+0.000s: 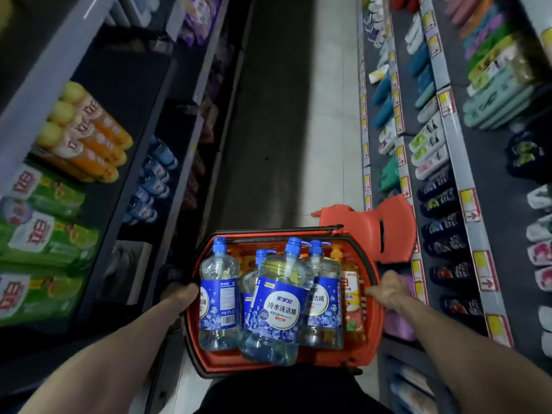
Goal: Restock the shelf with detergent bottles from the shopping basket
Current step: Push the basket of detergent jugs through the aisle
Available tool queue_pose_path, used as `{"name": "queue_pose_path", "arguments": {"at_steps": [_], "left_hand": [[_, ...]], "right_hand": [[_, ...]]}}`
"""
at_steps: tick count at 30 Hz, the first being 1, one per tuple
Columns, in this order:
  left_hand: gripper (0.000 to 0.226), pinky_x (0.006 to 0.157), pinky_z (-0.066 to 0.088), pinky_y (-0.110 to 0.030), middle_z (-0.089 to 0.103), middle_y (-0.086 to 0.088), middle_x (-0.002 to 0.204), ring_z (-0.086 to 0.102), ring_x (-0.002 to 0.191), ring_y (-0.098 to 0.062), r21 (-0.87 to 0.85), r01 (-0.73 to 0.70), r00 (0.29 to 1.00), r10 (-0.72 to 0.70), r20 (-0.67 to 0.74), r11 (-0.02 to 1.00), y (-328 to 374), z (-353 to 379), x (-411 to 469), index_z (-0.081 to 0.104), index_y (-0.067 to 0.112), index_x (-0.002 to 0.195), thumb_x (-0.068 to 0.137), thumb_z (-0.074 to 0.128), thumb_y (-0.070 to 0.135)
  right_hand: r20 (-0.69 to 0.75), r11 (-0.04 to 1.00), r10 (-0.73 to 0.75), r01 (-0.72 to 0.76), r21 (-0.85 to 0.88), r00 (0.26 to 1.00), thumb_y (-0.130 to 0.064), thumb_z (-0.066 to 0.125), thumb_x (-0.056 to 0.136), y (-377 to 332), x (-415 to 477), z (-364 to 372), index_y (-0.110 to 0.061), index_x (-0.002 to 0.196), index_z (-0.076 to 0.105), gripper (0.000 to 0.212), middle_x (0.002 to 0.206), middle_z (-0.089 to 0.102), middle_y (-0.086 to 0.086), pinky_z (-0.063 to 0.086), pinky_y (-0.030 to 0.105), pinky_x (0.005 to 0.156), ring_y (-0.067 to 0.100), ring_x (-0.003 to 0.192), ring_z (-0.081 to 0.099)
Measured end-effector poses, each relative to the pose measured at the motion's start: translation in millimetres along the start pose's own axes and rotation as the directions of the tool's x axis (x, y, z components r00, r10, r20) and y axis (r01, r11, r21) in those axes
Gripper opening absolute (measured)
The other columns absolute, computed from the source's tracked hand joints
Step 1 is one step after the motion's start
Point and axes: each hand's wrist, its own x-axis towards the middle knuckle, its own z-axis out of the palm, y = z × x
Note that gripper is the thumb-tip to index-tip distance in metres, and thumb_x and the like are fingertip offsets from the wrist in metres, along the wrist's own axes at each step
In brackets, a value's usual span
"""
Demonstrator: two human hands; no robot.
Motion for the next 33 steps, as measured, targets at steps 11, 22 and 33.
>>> {"name": "queue_pose_path", "arguments": {"at_steps": [11,22,33], "left_hand": [[0.05,0.104,0.056,-0.043,0.068,-0.022,0.133,0.067,0.122,-0.039,0.064,-0.077,0.997,0.076,0.021,0.995,216.7,-114.8,39.9,0.07,0.002,0.126,0.093,0.063,0.039],[0.053,0.096,0.055,-0.042,0.066,-0.021,0.13,0.066,0.115,-0.041,0.007,-0.116,0.991,0.116,-0.064,0.993,387.9,-160.3,81.7,0.058,0.01,0.136,0.089,0.066,0.032],[0.072,0.106,0.047,-0.04,0.049,-0.021,0.156,0.052,0.138,-0.041,0.043,-0.112,0.99,0.115,-0.083,0.993,572.5,-182.6,130.7,0.035,0.007,0.16,0.097,0.065,0.026]], "right_hand": [[0.016,0.996,0.087,-0.087,0.009,0.996,-0.023,0.087,0.082,-125.0,66.7,-37.5,-0.002,0.089,0.069,0.029,0.086,0.073,0.015,0.054,0.028,0.057,0.028,0.073,0.072],[0.019,0.994,0.083,-0.085,0.076,0.996,-0.017,0.085,0.086,-248.2,173.6,-124.5,-0.004,0.085,0.062,0.027,0.086,0.068,0.012,0.064,0.041,0.073,0.026,0.075,0.07],[0.021,0.999,0.018,-0.019,0.031,1.0,-0.015,0.081,0.088,-370.9,302.5,-254.7,-0.01,0.078,0.06,0.024,0.081,0.066,0.007,0.041,0.021,0.046,0.015,0.064,0.062]]}}
